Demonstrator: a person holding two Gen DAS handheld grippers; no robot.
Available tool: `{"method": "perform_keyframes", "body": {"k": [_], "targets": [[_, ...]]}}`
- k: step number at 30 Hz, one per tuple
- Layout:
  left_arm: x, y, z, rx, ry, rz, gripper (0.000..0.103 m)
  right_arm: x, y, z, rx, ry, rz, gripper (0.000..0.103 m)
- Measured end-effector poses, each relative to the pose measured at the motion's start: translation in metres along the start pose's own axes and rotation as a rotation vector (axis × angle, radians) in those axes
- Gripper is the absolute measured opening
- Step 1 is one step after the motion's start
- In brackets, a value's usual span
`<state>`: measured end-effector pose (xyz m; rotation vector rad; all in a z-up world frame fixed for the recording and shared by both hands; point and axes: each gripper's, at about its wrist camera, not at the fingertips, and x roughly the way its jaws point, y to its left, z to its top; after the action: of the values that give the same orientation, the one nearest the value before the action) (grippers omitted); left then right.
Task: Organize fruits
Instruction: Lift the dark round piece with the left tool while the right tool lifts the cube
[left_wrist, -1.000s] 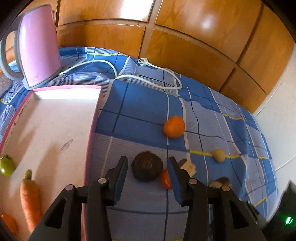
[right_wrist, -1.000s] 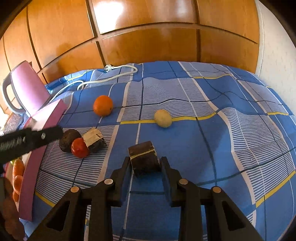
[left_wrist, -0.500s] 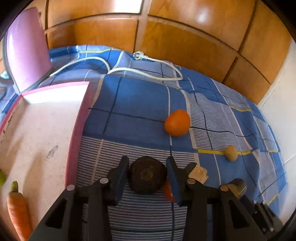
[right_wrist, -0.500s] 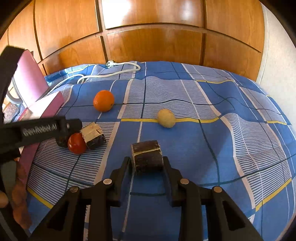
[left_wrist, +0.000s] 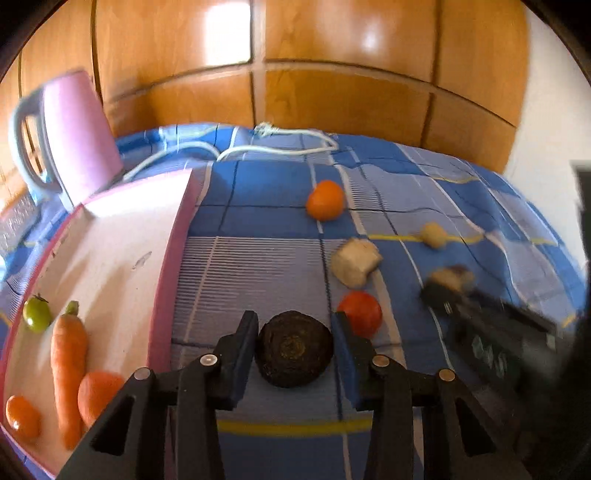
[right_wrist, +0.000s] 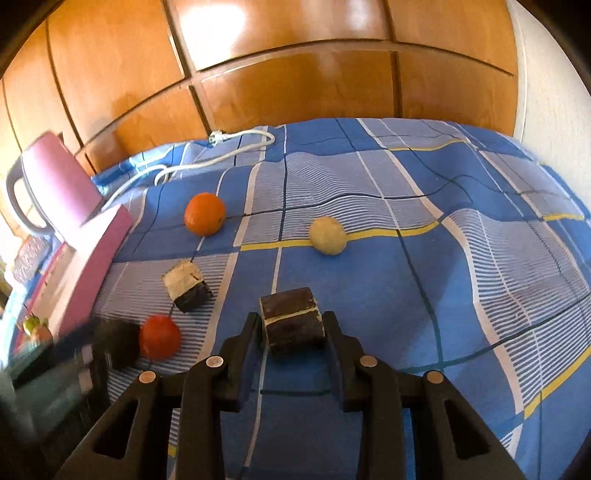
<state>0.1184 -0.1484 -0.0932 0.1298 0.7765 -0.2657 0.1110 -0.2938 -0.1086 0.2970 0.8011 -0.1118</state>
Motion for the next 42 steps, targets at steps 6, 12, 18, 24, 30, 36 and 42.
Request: {"method": "perform_keyframes", "body": {"k": [6, 12, 18, 24, 30, 36, 42], "targets": [[0.007, -0.001, -0.011, -0.003, -0.016, 0.009, 0.043, 0.0, -0.003, 0.001, 0.014, 0.002, 0.021, 0.034], [0.01, 0.002, -0.016, -0.019, -0.04, -0.003, 0.043, -0.001, -0.007, 0.002, 0.041, 0.006, 0.033, 0.03], [0.011, -0.001, -0.018, 0.007, -0.055, 0.006, 0.043, -0.001, -0.003, 0.002, 0.02, 0.007, 0.016, 0.03], [0.011, 0.0, -0.019, 0.013, -0.055, -0.002, 0.044, -0.001, -0.006, 0.002, 0.041, 0.009, 0.03, 0.03], [0.012, -0.001, -0.02, 0.015, -0.066, 0.001, 0.044, -0.001, -0.005, 0.002, 0.038, 0.01, 0.033, 0.032], [0.01, -0.001, -0.021, 0.017, -0.071, 0.0, 0.044, -0.001, -0.004, 0.001, 0.032, 0.005, 0.019, 0.03], [0.011, -0.001, -0.021, 0.018, -0.07, 0.001, 0.043, -0.001, 0.003, 0.001, -0.014, 0.003, -0.016, 0.029]]}}
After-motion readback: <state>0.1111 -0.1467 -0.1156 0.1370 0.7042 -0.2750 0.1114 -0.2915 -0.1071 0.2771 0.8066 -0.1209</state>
